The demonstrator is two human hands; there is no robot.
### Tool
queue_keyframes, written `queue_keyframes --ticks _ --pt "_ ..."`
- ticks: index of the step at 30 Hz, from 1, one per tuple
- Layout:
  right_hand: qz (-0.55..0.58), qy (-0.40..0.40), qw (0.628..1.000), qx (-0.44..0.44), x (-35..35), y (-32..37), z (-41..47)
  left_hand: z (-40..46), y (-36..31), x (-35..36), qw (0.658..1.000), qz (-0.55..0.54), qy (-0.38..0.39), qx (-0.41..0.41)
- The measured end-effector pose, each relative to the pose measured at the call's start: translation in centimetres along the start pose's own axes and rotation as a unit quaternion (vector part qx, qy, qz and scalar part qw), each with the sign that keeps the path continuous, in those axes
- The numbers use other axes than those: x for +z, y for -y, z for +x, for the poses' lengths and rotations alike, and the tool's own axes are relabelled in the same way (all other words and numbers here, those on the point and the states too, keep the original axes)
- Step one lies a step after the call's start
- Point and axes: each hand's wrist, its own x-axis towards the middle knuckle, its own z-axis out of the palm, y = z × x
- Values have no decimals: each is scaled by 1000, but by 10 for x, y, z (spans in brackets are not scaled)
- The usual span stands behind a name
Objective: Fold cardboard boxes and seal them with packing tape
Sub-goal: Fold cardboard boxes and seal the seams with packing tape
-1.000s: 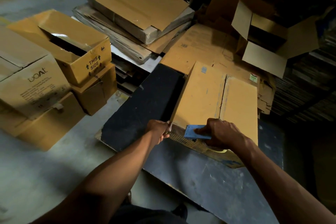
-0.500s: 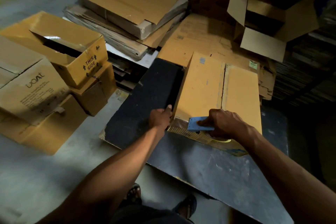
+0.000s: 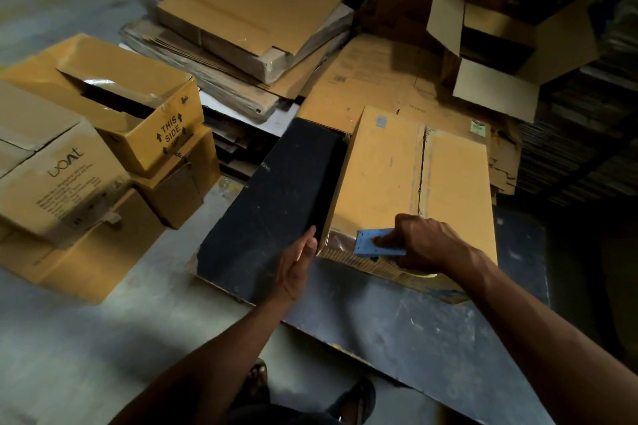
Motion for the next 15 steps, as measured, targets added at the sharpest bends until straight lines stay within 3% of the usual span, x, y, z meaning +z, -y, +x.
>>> queue_keyframes --ticks 2,4,7,8,10,15 --pt "0 1 1000 -2 -2 0 0 5 -13 2 997 44 21 63" --pt "-3 5 1000 2 -3 -1 -1 11 -17 5 959 215 15 184" --pt "-12 9 1000 15 -6 0 -1 24 -16 12 811 452 38 370" --pt "-14 9 1000 18 -8 2 -1 30 -13 13 766 507 50 392" --pt "-29 17 999 25 -10 6 0 38 -9 12 709 577 57 402" --pt "-60 37 996 46 -17 10 -2 54 -12 4 637 635 67 433"
